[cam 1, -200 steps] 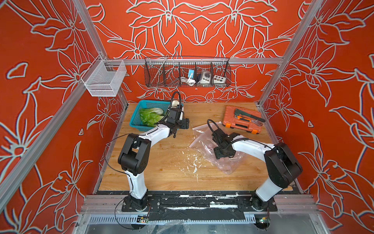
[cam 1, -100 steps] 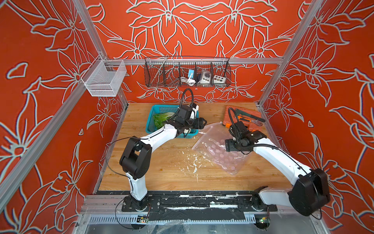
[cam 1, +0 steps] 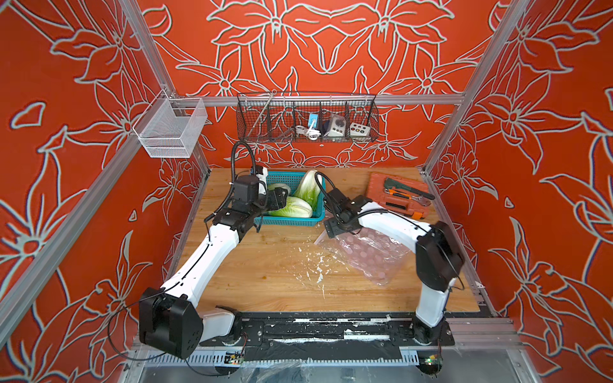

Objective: Put the chinese cabbages into a zipper bag and zip it
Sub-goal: Pick up the zipper food storage bag.

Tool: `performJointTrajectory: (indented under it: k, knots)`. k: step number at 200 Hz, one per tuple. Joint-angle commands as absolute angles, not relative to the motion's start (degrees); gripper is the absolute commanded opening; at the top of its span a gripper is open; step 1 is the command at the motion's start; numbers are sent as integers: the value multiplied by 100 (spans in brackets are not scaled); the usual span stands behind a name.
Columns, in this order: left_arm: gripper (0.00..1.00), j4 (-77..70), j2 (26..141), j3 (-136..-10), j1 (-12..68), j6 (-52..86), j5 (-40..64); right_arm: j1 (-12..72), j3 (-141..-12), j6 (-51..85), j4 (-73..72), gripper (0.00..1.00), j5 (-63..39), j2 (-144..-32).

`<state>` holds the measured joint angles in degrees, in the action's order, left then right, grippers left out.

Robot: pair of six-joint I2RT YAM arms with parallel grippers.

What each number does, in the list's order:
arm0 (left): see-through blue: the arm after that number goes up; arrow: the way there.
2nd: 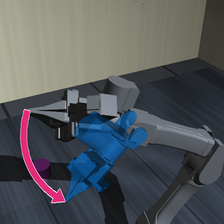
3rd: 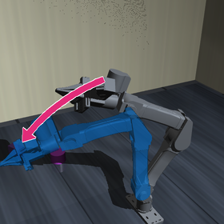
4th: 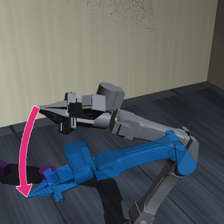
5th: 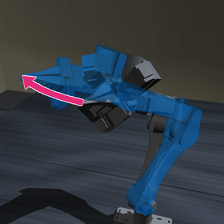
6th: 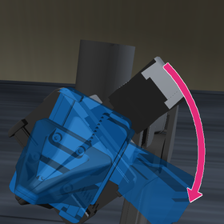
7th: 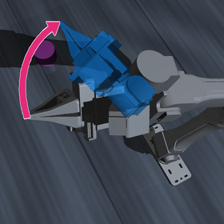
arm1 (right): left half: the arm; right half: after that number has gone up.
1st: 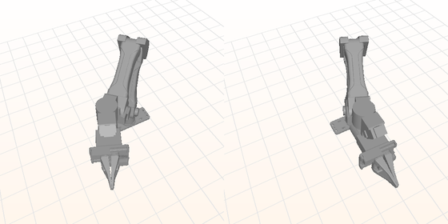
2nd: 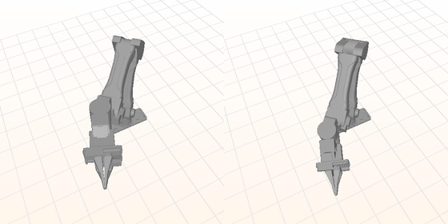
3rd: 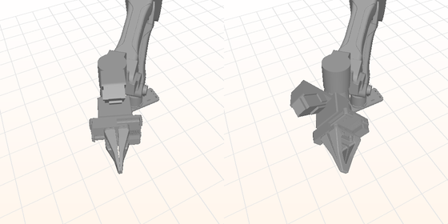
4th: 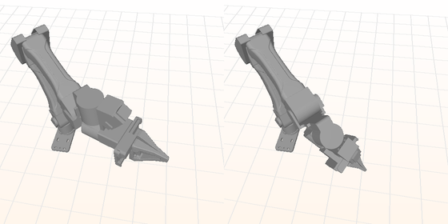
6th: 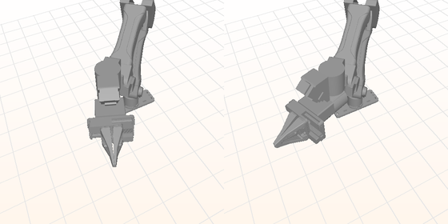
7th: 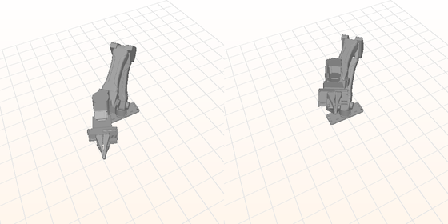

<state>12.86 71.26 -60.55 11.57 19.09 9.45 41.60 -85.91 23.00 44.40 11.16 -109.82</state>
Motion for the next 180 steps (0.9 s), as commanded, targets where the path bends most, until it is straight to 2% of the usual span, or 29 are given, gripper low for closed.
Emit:
performJointTrajectory:
  k: [1,16,32,38,46,55,84,93,129,150,180]
  knots:
    - [73,1536,6803,-5791,1057,1824,995,4184,-8915,2274,4572,92,1922,-11499]
    - [73,1598,6717,-5693,1029,1811,1066,4170,-8920,2153,4436,87,2142,-11648]
    - [72,1601,6680,-5619,1011,1824,1147,4165,-8831,2053,4183,75,2211,-11752]
    - [72,1587,6672,-5600,1011,1844,1160,4166,-8833,2041,4179,65,2222,-11783]
    - [71,1582,6662,-5598,1002,1884,1183,4166,-8819,2022,4176,45,2220,-11759]
    - [70,1589,6641,-5622,998,1921,1217,4165,-8709,2030,4087,30,2215,-11597]
    - [68,1775,6574,-5900,984,1975,1223,4146,-8291,2050,3983,3,2238,-10730]
    - [67,1864,6567,-6024,984,1984,1215,4119,-8136,2060,3965,0,2149,-10360]
    - [65,2180,6609,-6519,986,1987,1256,3802,-7739,2052,3909,0,1432,-8634]
    - [65,2284,6634,-6751,982,2041,1291,3613,-7694,1907,3394,0,-105,-7706]
    - [65,2392,6704,-7036,976,2267,1348,3671,-7732,2532,1571,0,-2355,-7017]
